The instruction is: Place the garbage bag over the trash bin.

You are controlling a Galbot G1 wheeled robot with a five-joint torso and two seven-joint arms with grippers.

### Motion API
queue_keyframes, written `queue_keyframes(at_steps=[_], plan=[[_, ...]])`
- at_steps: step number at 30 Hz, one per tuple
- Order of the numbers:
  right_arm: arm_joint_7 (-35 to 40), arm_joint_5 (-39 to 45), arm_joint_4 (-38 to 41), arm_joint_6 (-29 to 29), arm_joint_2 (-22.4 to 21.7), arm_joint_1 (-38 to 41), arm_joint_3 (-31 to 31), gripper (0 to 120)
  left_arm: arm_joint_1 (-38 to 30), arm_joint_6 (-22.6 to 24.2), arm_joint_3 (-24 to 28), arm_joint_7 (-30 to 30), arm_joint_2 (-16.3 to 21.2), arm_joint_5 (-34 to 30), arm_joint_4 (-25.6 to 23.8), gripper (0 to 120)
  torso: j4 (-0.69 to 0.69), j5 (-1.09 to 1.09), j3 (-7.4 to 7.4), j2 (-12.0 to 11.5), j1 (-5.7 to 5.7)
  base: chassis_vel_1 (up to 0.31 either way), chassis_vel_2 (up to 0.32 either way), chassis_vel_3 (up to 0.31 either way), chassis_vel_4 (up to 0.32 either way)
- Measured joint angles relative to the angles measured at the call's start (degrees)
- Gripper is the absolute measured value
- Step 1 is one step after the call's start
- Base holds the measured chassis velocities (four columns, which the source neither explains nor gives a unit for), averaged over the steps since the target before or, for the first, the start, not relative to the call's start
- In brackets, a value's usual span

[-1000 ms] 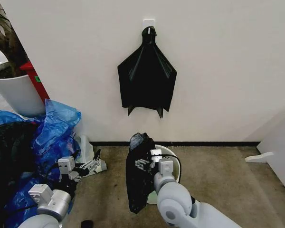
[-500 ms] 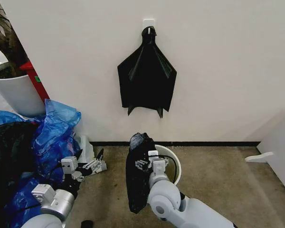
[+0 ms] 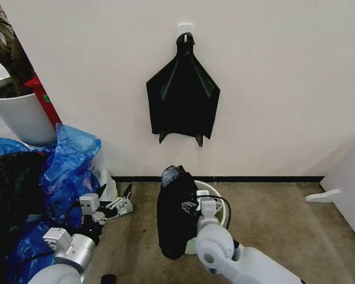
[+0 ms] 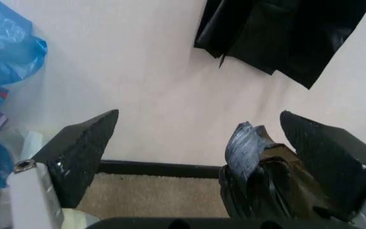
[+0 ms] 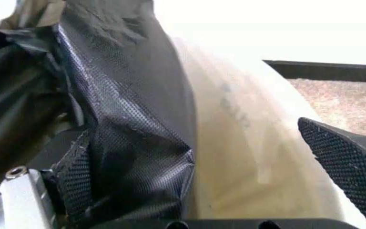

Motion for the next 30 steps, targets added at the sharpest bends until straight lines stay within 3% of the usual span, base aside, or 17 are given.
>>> queue_keyframes(at_steps=[6, 12, 18, 22, 25, 27, 30], plan=[[-0.3, 0.4, 1.3, 0.1, -2.1, -0.7, 1.4, 100, -1.2, 0.9, 0.8, -0.1, 0.7, 1.3, 0.2, 100, 0.00, 0.00, 0.00, 0.0, 0.00, 0.000, 0.000, 0.000, 0.000], [-0.8, 0.7, 1.7, 0.2, -2.3, -0.8, 1.9, 100, -3.6, 4.4, 2.9, -2.7, 4.2, -1.2, 1.3, 100, 0.01, -0.01, 0.00, 0.0, 0.00, 0.000, 0.000, 0.000, 0.000], [-1.4, 0.6, 1.5, 0.3, -2.0, -1.0, 2.0, 100, -8.4, 10.4, 10.6, -8.3, 9.4, -5.3, 3.0, 100, -0.02, -0.02, 0.00, 0.0, 0.00, 0.000, 0.000, 0.000, 0.000], [-2.0, 0.6, 0.9, 0.3, -1.5, -0.3, 1.2, 100, -9.5, 12.1, 12.3, -10.1, 10.6, -6.7, 2.7, 100, 0.02, -0.01, 0.00, 0.0, 0.00, 0.000, 0.000, 0.000, 0.000], [-2.4, 0.5, 0.4, 0.4, -1.2, -0.2, 0.9, 100, -13.0, 15.0, 16.0, -16.5, 11.6, -9.1, 2.5, 100, 0.02, -0.01, 0.00, 0.0, 0.00, 0.000, 0.000, 0.000, 0.000], [-2.4, 0.4, 0.3, 0.4, -1.2, -0.3, 0.9, 100, -13.9, 15.4, 16.7, -17.2, 11.6, -9.3, 2.9, 100, 0.00, 0.00, 0.00, 0.0, 0.00, 0.000, 0.000, 0.000, 0.000], [-2.5, 0.2, 0.2, 0.5, -1.2, -0.5, 1.1, 100, -17.8, 16.1, 19.7, -18.1, 11.4, -9.4, 5.7, 100, 0.01, -0.01, 0.00, 0.0, 0.00, 0.000, 0.000, 0.000, 0.000]])
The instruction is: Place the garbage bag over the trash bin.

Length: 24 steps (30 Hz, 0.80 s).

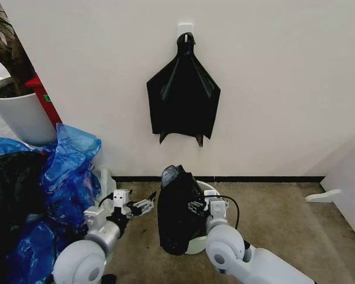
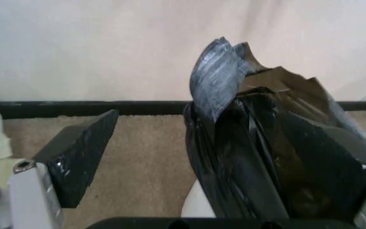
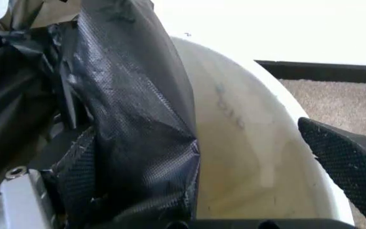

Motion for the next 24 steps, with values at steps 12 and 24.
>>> queue_keyframes(at_steps=[12, 24], plan=[[0.3, -0.6, -0.2, 0.0, -0.3, -0.5, 0.6, 100, -8.5, 4.8, 11.5, -6.9, -1.8, -0.7, 5.2, 100, -0.01, 0.00, 0.00, 0.0, 0.00, 0.000, 0.000, 0.000, 0.000], [0.8, -0.6, 0.8, 0.1, -1.7, -1.9, 2.0, 100, -17.5, 9.2, 17.9, -14.3, -2.3, -5.1, 8.6, 100, -0.01, 0.01, 0.00, 0.0, 0.00, 0.000, 0.000, 0.000, 0.000]])
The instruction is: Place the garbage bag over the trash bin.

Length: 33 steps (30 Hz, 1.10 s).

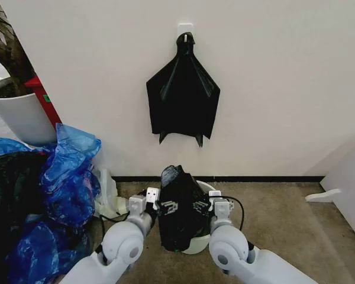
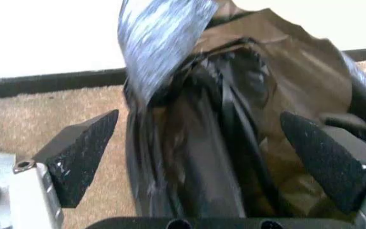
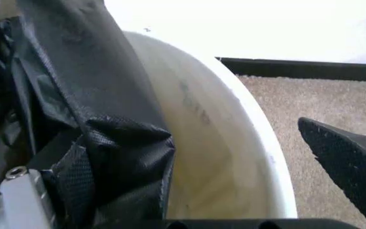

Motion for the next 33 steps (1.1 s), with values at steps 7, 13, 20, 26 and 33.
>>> queue_keyframes(at_steps=[7, 13, 20, 26, 33], plan=[[-0.1, -0.5, 0.1, 0.2, -0.1, -0.3, 0.2, 100, -4.0, 2.7, 2.0, -4.3, -1.5, -3.1, 2.5, 100, 0.01, 0.00, 0.00, 0.0, 0.00, 0.000, 0.000, 0.000, 0.000], [-0.1, -0.5, 0.0, 0.3, 0.0, -0.4, 0.3, 100, -5.1, 3.6, 2.5, -7.5, -2.5, -5.1, 3.9, 100, 0.01, 0.00, 0.00, 0.0, 0.00, 0.000, 0.000, 0.000, 0.000], [-0.5, -0.9, -0.6, 0.3, 0.3, -0.3, 0.3, 100, -6.1, 3.8, 2.5, -8.0, -2.5, -5.8, 6.1, 100, 0.01, 0.00, 0.00, 0.0, 0.00, 0.000, 0.000, 0.000, 0.000], [-0.7, -0.9, -0.8, 0.3, 0.4, -0.2, 0.3, 100, -7.4, 4.0, 3.4, -8.0, -3.2, -6.1, 7.6, 100, 0.00, -0.01, 0.00, 0.0, 0.00, 0.000, 0.000, 0.000, 0.000], [-0.9, -0.7, -0.7, 0.3, 0.2, -0.2, 0.7, 100, -7.8, 4.6, 4.6, -10.6, -4.1, -6.5, 8.7, 100, 0.01, 0.00, 0.00, 0.0, 0.00, 0.000, 0.000, 0.000, 0.000]])
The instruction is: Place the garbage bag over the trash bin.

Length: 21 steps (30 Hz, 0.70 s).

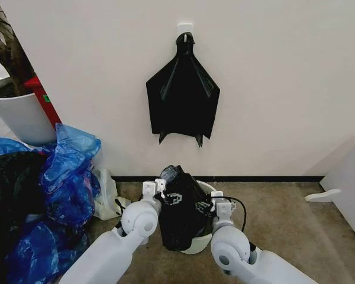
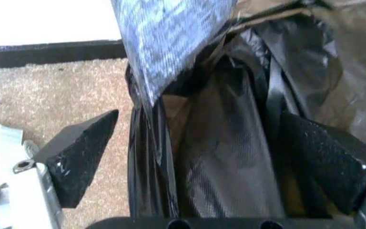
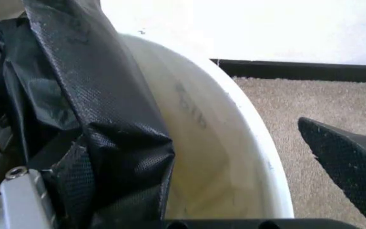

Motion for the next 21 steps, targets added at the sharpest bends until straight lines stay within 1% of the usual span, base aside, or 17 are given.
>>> queue_keyframes(at_steps=[2, 9, 18, 21], plan=[[-0.2, 0.0, 0.0, 0.0, 0.0, 0.0, 0.2, 100, -0.5, 0.2, 0.8, -1.8, -0.4, -0.6, 0.6, 100, 0.00, 0.00, 0.00, 0.0, 0.00, 0.000, 0.000, 0.000, 0.000], [-1.2, -0.3, 0.2, 0.0, -0.1, -0.2, 0.4, 100, -1.3, 0.4, 2.6, -3.6, -1.0, -1.1, 2.1, 100, 0.00, 0.00, 0.00, 0.0, 0.00, 0.000, 0.000, 0.000, 0.000], [-1.3, -0.4, 0.0, 0.1, 0.6, -0.2, 0.2, 100, -2.1, 0.5, 3.2, -3.9, -1.5, -1.1, 4.4, 100, 0.00, 0.00, 0.00, 0.0, 0.00, 0.000, 0.000, 0.000, 0.000], [-1.3, -0.4, 0.0, 0.1, 0.6, -0.2, 0.0, 100, -2.1, 0.5, 3.5, -4.1, -1.8, -1.0, 4.6, 97, 0.00, 0.00, 0.00, 0.0, 0.00, 0.000, 0.000, 0.000, 0.000]])
